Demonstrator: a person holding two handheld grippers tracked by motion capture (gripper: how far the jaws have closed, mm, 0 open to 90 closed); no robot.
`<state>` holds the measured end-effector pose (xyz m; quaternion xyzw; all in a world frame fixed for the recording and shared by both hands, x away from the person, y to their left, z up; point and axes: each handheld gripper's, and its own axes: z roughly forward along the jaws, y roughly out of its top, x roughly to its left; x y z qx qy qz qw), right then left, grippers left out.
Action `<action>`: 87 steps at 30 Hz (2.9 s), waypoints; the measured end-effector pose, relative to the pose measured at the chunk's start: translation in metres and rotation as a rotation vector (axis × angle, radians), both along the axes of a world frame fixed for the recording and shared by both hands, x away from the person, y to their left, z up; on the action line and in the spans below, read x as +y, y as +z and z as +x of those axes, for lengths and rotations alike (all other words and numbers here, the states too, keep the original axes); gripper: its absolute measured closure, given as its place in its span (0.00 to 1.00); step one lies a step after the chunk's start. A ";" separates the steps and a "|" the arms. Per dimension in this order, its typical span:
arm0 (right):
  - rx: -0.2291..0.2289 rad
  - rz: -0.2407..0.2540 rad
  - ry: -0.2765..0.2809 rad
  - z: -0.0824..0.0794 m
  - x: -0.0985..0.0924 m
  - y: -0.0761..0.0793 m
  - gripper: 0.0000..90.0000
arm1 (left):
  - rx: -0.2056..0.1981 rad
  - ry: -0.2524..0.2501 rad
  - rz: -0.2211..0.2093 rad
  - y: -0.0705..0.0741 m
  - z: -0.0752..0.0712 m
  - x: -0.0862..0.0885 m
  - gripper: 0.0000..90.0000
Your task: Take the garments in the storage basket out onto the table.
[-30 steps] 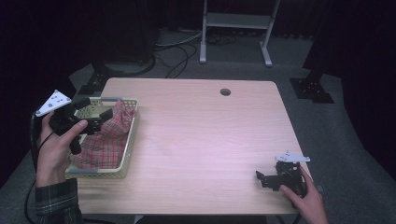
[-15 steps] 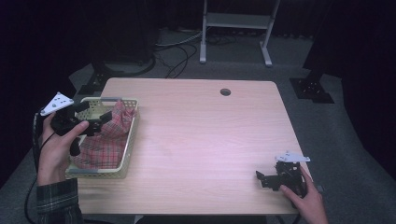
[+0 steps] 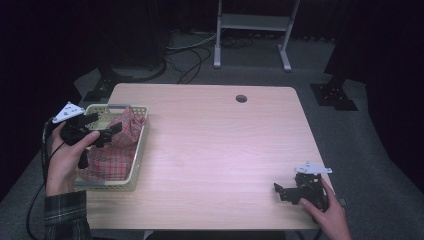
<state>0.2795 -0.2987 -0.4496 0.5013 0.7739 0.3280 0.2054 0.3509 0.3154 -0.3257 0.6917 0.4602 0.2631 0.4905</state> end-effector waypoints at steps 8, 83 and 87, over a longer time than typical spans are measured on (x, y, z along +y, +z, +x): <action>0.000 0.000 0.000 0.000 0.000 0.000 0.00 | 0.022 0.014 0.020 -0.007 0.004 0.000 0.02; 0.000 0.000 0.000 0.000 0.000 0.000 0.00 | 0.343 0.091 0.159 -0.064 0.042 -0.005 0.02; 0.000 0.000 0.000 0.000 0.000 0.000 0.00 | 0.356 0.091 0.168 -0.066 0.043 -0.006 0.02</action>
